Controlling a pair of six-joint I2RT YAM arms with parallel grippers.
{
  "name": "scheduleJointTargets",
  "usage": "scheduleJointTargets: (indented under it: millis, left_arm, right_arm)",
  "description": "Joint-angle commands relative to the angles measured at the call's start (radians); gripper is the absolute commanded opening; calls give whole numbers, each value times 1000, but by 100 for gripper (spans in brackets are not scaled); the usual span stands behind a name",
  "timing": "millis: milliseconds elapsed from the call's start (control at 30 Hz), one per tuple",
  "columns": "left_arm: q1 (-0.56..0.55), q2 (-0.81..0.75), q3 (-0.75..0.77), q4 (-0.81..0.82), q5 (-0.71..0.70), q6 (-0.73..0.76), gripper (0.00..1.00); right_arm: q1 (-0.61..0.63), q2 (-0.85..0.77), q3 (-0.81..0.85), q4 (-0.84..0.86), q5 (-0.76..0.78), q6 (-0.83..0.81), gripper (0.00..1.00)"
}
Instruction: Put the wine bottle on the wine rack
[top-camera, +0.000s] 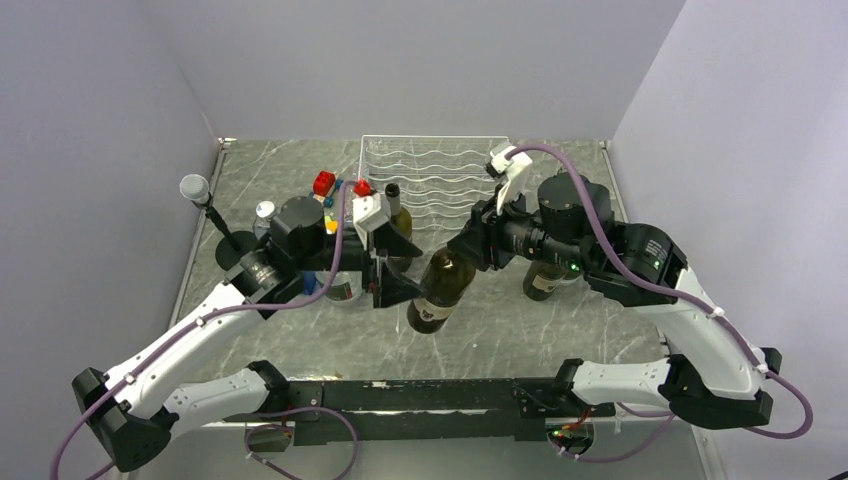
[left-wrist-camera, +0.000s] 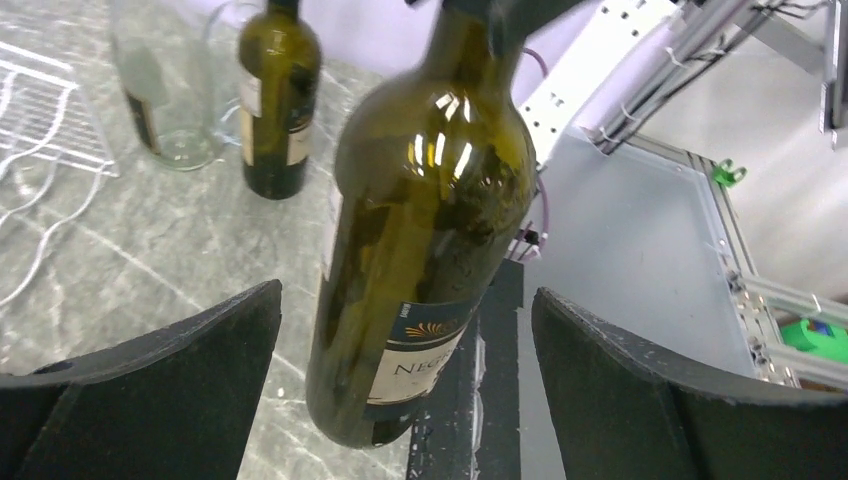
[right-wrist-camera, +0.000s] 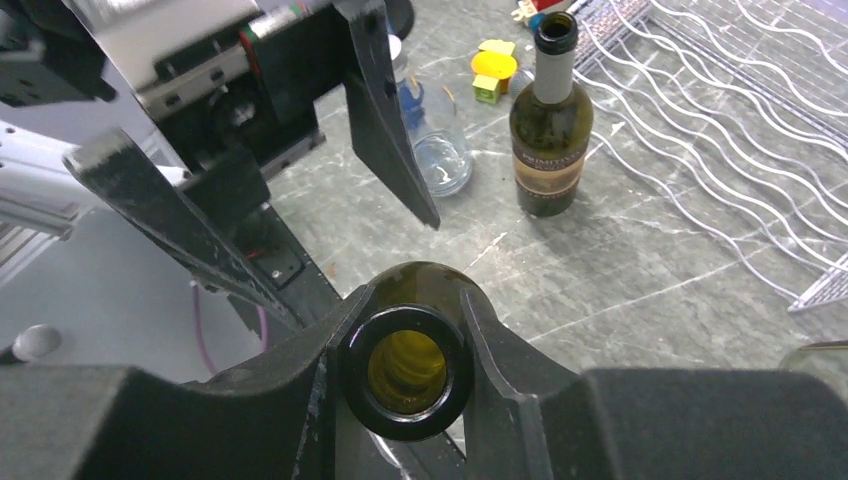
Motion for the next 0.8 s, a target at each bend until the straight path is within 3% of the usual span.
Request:
scheduleJointTargets:
  millis: [0,300,767]
  left_arm:
    - [-72,-43,-70,231,4,-34,99]
    - [-265,-60,-200,355,-144,-22,99]
    - [-306,-47,-291,530,-281,-114,99]
  right_arm:
    - [-5,-41,99,101,-66,34,0]
    - [-7,-50,116,170,-115,77,0]
    - [-9,-77,60,272,-189,138,0]
